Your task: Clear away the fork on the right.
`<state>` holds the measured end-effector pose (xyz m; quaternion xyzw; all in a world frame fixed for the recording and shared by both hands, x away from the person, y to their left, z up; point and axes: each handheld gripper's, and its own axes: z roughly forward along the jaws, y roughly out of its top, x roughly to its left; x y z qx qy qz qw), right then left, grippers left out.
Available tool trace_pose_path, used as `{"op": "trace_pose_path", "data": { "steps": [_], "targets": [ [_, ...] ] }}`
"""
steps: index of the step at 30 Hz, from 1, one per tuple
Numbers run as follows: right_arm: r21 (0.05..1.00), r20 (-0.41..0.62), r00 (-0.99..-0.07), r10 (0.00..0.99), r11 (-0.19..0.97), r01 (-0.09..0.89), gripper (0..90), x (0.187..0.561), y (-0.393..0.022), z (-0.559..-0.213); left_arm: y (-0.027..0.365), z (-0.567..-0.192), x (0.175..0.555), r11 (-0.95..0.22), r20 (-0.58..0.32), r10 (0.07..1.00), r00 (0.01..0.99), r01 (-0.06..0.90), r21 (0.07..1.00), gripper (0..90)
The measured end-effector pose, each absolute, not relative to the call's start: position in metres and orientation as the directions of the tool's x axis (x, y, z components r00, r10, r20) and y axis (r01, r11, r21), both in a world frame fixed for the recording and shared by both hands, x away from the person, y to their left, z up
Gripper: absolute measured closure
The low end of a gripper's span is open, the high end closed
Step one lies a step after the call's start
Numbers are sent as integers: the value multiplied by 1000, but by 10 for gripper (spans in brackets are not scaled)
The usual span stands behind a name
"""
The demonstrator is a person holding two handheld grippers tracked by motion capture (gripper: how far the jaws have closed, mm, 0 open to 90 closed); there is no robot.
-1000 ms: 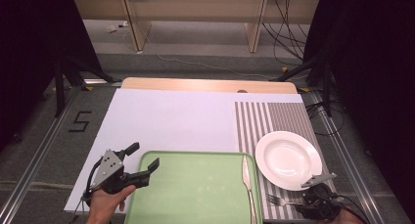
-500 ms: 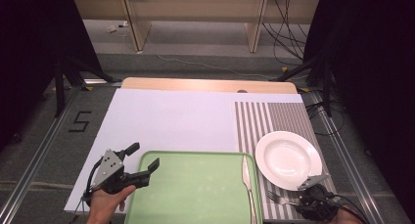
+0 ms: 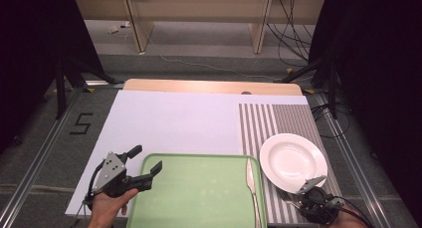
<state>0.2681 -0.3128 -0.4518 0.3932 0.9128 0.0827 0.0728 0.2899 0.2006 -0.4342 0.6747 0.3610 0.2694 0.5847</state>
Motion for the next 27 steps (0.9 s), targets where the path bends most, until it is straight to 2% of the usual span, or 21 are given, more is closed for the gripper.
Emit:
{"op": "trace_pose_path", "data": {
  "steps": [5,19,27],
  "targets": [
    [169,-83,-694,715,696,698,853,269,-307,-451,200,-434,290,-54,-60,803,593,172,984,161],
    [183,-102,-717,690,721,668,857,264,-300,-447,201,-434,290,-58,-56,803,593,172,983,160],
    [266,-60,-742,667,727,633,857,265,-298,-441,201,-434,291,-58,-57,804,592,173,983,160]
  ]
}}
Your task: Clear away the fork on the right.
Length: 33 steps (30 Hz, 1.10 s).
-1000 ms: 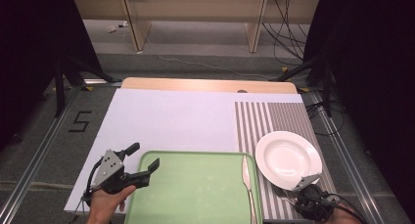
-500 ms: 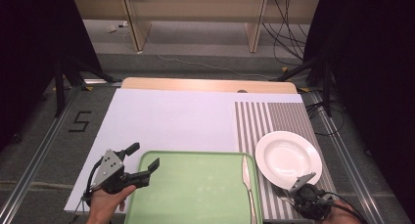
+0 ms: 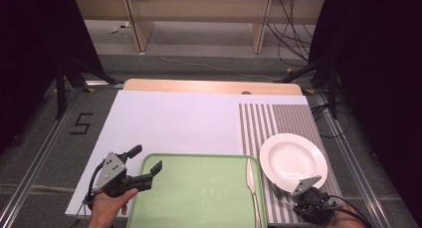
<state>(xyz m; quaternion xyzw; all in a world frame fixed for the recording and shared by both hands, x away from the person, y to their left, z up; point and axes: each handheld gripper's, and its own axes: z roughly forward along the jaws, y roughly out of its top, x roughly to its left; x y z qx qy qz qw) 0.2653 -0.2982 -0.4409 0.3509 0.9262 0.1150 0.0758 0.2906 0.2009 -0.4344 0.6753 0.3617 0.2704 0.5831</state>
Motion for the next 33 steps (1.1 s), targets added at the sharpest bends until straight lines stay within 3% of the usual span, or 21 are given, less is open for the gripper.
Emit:
{"op": "trace_pose_path", "data": {
  "steps": [7,20,33],
  "targets": [
    [396,21,-753,658,685,611,857,268,-293,-431,201,-434,291,-56,-58,805,591,174,983,160],
    [548,143,-747,649,576,606,857,278,-272,-417,201,-435,291,-56,-58,806,589,173,983,160],
    [596,195,-761,619,541,593,857,289,-243,-408,202,-435,290,-53,-60,807,588,174,983,160]
  ]
}}
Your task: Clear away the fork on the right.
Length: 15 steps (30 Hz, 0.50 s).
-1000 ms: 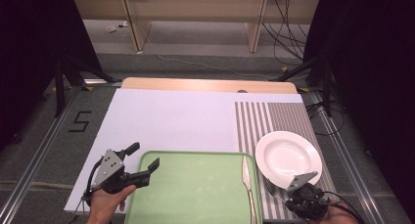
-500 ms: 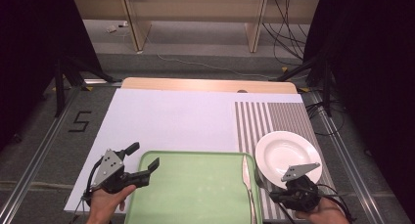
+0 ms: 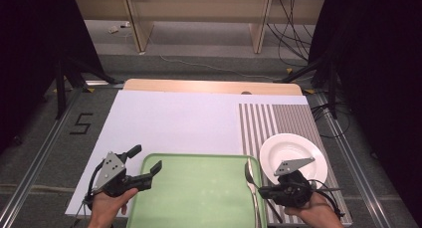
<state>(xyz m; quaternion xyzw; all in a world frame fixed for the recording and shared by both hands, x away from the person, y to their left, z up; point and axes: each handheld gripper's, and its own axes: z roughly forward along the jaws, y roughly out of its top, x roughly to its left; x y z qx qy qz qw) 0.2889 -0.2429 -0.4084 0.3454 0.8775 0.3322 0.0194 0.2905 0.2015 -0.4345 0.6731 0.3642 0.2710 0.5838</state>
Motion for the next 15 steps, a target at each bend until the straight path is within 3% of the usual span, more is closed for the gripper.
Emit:
{"op": "trace_pose_path", "data": {
  "steps": [15],
  "targets": [
    [599,256,-776,577,535,596,857,296,-206,-403,202,-435,291,-54,-60,808,586,175,983,160]
  ]
}}
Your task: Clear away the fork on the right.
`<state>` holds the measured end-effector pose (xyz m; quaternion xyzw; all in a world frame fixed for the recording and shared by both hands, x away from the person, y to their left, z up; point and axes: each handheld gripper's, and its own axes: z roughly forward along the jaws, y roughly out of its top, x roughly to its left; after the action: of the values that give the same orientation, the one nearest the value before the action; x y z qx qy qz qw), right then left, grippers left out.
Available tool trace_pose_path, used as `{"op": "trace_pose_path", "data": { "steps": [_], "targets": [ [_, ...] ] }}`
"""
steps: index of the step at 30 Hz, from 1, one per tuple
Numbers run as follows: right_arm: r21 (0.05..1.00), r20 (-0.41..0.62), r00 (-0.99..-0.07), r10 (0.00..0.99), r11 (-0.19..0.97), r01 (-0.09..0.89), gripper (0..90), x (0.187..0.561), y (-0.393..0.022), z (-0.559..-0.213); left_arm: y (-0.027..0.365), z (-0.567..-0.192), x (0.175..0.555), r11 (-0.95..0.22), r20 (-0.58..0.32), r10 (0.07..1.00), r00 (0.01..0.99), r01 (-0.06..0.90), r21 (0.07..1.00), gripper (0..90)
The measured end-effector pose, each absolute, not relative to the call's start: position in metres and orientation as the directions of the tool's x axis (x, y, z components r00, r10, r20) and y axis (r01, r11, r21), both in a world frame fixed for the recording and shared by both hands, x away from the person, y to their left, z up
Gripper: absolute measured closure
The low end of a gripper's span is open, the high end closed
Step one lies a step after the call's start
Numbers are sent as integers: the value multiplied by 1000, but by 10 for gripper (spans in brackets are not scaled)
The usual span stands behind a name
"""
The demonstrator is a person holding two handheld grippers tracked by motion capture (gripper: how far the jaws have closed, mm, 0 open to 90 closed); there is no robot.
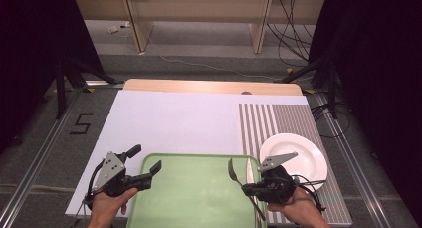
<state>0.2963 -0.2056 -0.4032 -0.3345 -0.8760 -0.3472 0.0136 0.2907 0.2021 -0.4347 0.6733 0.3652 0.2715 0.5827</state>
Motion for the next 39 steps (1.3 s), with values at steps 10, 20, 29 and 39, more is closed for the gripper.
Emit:
{"op": "trace_pose_path", "data": {
  "steps": [10,20,29,39],
  "targets": [
    [583,253,-798,547,572,577,857,297,-179,-409,202,-434,290,-55,-58,807,588,172,984,161],
    [536,236,-796,558,608,585,856,298,-162,-419,202,-434,290,-56,-56,807,588,171,984,160],
    [489,240,-776,583,618,615,856,299,-154,-425,202,-435,290,-56,-57,807,588,171,984,161],
    [412,210,-763,612,652,637,855,301,-147,-438,202,-435,291,-55,-58,807,587,172,983,160]
  ]
}}
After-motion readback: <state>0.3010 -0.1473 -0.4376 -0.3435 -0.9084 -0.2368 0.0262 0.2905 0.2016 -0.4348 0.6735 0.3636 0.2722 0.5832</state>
